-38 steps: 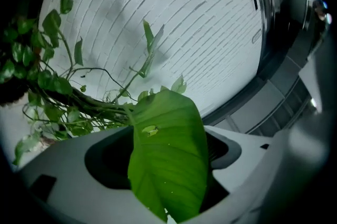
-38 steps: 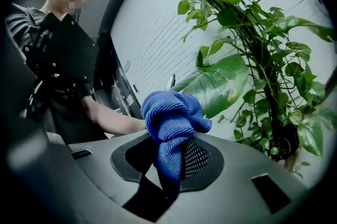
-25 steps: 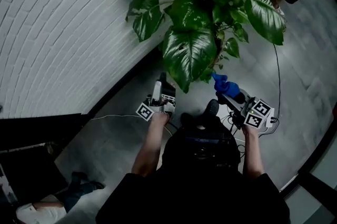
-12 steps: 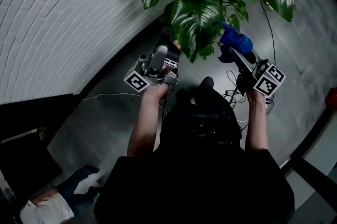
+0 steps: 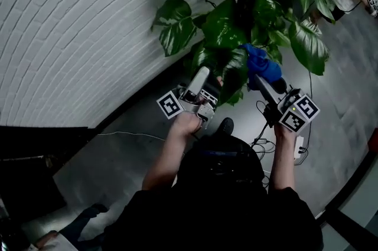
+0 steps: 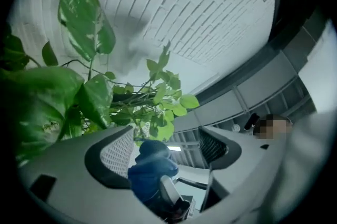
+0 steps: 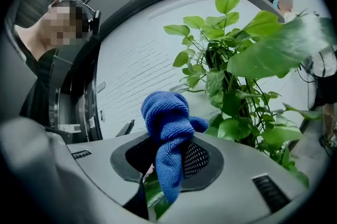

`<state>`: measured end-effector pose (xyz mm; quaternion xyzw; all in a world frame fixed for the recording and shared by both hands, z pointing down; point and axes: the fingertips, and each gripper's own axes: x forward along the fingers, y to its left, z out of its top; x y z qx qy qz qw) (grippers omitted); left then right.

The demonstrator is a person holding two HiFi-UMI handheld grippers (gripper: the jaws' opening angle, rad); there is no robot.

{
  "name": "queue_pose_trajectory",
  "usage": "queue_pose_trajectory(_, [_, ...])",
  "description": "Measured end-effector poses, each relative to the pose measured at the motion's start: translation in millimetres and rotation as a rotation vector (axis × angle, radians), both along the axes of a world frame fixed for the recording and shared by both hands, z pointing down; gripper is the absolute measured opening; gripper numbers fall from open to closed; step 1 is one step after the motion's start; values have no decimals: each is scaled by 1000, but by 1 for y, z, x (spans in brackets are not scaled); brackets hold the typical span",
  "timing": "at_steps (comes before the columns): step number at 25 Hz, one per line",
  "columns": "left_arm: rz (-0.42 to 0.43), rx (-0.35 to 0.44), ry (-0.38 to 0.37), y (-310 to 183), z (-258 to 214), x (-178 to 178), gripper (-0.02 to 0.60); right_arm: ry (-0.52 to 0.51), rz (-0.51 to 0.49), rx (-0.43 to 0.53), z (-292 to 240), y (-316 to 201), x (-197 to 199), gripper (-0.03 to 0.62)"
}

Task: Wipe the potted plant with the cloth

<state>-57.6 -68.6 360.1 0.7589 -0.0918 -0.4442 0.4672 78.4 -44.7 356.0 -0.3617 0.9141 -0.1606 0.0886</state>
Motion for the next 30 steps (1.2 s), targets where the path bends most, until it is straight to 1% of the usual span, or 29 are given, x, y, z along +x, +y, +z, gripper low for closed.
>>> queue_pose_trajectory(3, [37,-85,-16,-28,22,33,391,12,2,30,-11,-36,7,121])
queue_pose_trajectory(4, [38,-113,-25,-38,32,42,403,8,8,36,-16,-48,10,121])
queue_pose_trajectory(6, [2,-170,-32,-58,52,49,407,-3,13,53,-27,-70,13,121])
queue_pose_trajectory(8, [-70,-200,-31,-80,65,42,413,1,0,77,-37,-90,10,121])
queue_pose_trajectory(10, [-138,-199,-39,-100,69,29,413,28,-7,92,-40,-112,2,121])
queue_pose_trajectory(11, [-167,-190,-46,-108,70,21,413,48,4,90,-36,-126,-1,121])
queue_pose_trajectory(13, [-209,-163,-52,-124,68,9,413,104,76,66,-21,-159,3,121])
queue_pose_trajectory(15, [-218,-136,-36,-137,64,2,413,171,187,27,-2,-192,19,121])
queue_pose_trajectory(17, [-200,-123,-10,-148,62,0,413,221,275,-8,15,-216,34,121])
queue_pose_trajectory(19, [-176,-115,13,-157,63,-4,413,253,316,-39,30,-230,41,121])
queue_pose_trajectory(20, [-167,-107,21,-162,64,-7,413,264,320,-53,37,-235,41,121])
queue_pose_trajectory(22, [-142,-88,36,-172,62,-12,413,282,292,-82,51,-244,35,121])
queue_pose_trajectory(23, [-117,-78,46,-176,60,-13,413,291,266,-99,59,-248,29,121])
queue_pose_trajectory(26, [18,-36,90,-175,50,-2,414,305,178,-164,82,-251,12,121])
queue_pose_trajectory(28, [106,-11,104,-168,47,10,414,293,127,-200,91,-245,6,121])
queue_pose_trajectory(30, [167,10,113,-161,46,17,414,278,75,-228,95,-238,-1,121])
